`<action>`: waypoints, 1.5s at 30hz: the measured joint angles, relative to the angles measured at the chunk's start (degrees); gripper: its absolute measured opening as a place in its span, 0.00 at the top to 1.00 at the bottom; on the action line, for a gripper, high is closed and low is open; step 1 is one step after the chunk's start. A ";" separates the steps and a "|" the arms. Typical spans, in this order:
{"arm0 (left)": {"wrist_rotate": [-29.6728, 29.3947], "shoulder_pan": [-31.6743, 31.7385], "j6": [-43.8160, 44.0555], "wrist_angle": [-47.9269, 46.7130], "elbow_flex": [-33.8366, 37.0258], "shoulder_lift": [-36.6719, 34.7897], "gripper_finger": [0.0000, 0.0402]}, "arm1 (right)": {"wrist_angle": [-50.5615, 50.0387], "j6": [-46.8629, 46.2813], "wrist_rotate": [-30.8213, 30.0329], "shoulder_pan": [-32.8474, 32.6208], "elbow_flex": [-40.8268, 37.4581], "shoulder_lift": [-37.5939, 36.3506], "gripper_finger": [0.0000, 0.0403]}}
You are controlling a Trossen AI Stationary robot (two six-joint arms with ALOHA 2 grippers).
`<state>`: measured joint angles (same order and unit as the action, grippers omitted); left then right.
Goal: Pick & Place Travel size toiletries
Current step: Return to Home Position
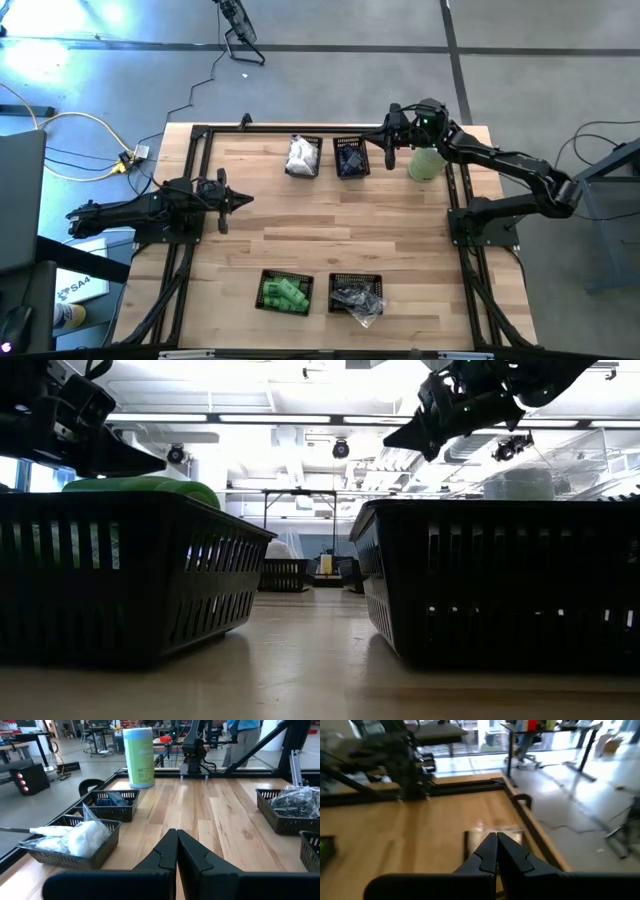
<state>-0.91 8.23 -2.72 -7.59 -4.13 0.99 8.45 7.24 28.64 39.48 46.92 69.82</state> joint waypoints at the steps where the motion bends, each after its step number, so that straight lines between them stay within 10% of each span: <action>1: 0.00 0.01 0.00 0.40 0.05 0.00 1.00 | -0.11 -1.68 0.45 -0.02 0.00 0.00 1.00; 23: -0.01 0.00 0.02 1.37 0.17 -0.02 1.00 | 4.09 -12.81 -16.75 -22.68 -0.07 -0.94 0.99; 45: -0.01 0.00 0.05 1.46 0.17 -0.02 1.00 | -14.96 -15.97 -37.23 -35.81 -0.07 -21.71 0.99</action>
<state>-0.92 8.23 -2.68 -6.13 -3.97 0.97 -6.51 -8.73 -8.59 3.68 46.85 48.11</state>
